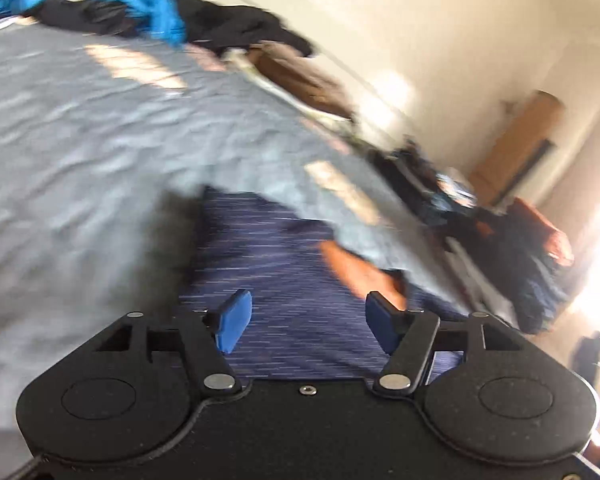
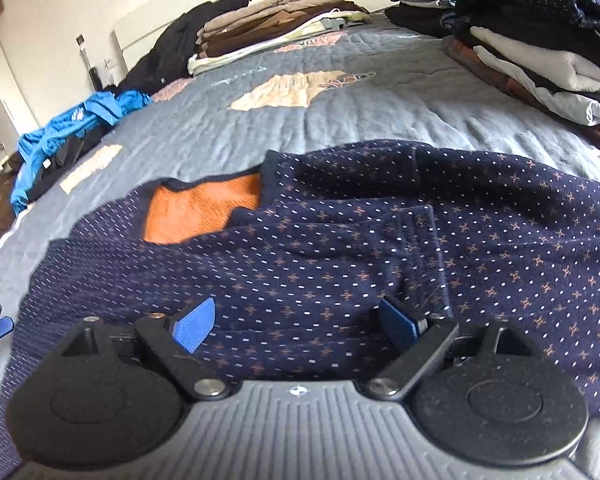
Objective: Fold clothes
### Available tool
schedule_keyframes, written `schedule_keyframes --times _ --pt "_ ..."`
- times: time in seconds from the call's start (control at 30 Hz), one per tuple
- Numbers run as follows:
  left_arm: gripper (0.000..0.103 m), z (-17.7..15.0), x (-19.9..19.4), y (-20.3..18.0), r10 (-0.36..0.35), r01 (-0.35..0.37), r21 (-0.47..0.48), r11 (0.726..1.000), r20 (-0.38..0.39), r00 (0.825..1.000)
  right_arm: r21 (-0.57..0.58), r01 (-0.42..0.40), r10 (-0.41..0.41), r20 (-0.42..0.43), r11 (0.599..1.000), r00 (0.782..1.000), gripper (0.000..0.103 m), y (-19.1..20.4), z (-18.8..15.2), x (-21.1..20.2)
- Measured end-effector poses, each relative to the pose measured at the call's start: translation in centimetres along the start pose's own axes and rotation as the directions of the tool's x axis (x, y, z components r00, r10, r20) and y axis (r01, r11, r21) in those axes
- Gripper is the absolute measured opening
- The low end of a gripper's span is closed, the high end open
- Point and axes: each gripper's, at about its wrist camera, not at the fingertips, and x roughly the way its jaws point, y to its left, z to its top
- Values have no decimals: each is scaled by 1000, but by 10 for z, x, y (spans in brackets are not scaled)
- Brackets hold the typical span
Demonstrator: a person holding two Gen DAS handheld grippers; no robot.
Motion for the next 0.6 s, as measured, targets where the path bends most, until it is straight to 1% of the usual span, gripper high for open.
schedule_keyframes --times 0.07,0.13,0.23,0.33,0.37,0.4,0.43,0.47,0.53,0.57,0.6 --pt "67 -4 17 -12 -63 63 -24 998 -25 998 -9 10 -10 10 1000 1000 89 2 1 0" --pt "67 -10 42 -17 -94 91 -45 995 -70 993 4 29 -29 14 1000 999 89 1 3 3" --pt "67 -19 72 -8 -83 73 -85 994 -124 989 56 33 -35 23 998 999 89 -9 7 6" --pt "62 -16 76 12 -42 35 -67 997 -111 993 77 26 -27 12 997 1000 89 -17 9 12" --pt "55 -11 72 21 -28 21 -71 997 -101 995 71 25 -26 11 997 1000 89 -18 9 14" --pt "52 -5 66 31 -13 6 -87 996 -85 996 62 25 -26 10 998 1000 89 -18 8 15" --pt "46 0 59 42 2 -10 -106 994 -70 998 55 25 -25 12 998 1000 89 -18 7 16" --pt "43 7 53 52 40 -45 -120 992 -46 998 51 23 -24 15 998 1000 89 -19 6 16" --pt "43 19 42 71 131 -130 -137 982 2 991 45 22 -23 22 999 1000 89 -20 4 17" --pt "43 23 39 83 145 -141 -160 977 15 989 46 23 -24 25 999 999 89 -20 3 17" --pt "43 26 36 94 145 -138 -199 970 19 989 47 24 -25 28 999 999 89 -19 2 17"
